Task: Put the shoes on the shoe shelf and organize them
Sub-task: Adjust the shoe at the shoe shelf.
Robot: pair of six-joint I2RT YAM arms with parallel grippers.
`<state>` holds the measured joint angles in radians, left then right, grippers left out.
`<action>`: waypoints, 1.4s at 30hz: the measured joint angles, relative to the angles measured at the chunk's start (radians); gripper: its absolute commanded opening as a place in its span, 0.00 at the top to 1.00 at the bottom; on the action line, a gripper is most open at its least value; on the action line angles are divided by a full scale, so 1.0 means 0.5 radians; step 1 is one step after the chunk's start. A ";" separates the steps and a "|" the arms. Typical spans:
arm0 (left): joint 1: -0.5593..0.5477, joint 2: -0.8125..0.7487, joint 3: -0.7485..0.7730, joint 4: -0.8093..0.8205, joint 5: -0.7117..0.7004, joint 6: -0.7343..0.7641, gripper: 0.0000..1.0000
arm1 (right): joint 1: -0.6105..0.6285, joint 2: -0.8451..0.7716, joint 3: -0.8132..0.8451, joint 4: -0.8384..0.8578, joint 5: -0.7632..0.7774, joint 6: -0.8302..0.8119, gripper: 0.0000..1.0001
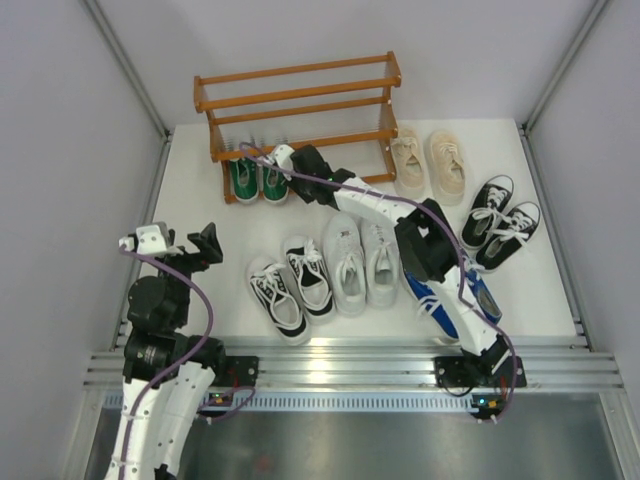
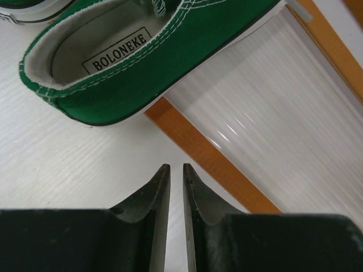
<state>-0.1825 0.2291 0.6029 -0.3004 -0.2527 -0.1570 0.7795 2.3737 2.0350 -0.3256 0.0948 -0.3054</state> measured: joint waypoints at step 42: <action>0.000 -0.048 -0.022 -0.002 -0.014 0.008 0.05 | 0.088 0.232 0.452 0.057 -0.217 -0.151 0.71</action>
<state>-0.1825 0.2050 0.5919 -0.3012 -0.2596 -0.1532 0.8234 2.4897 2.2608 -0.2970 -0.0135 -0.3809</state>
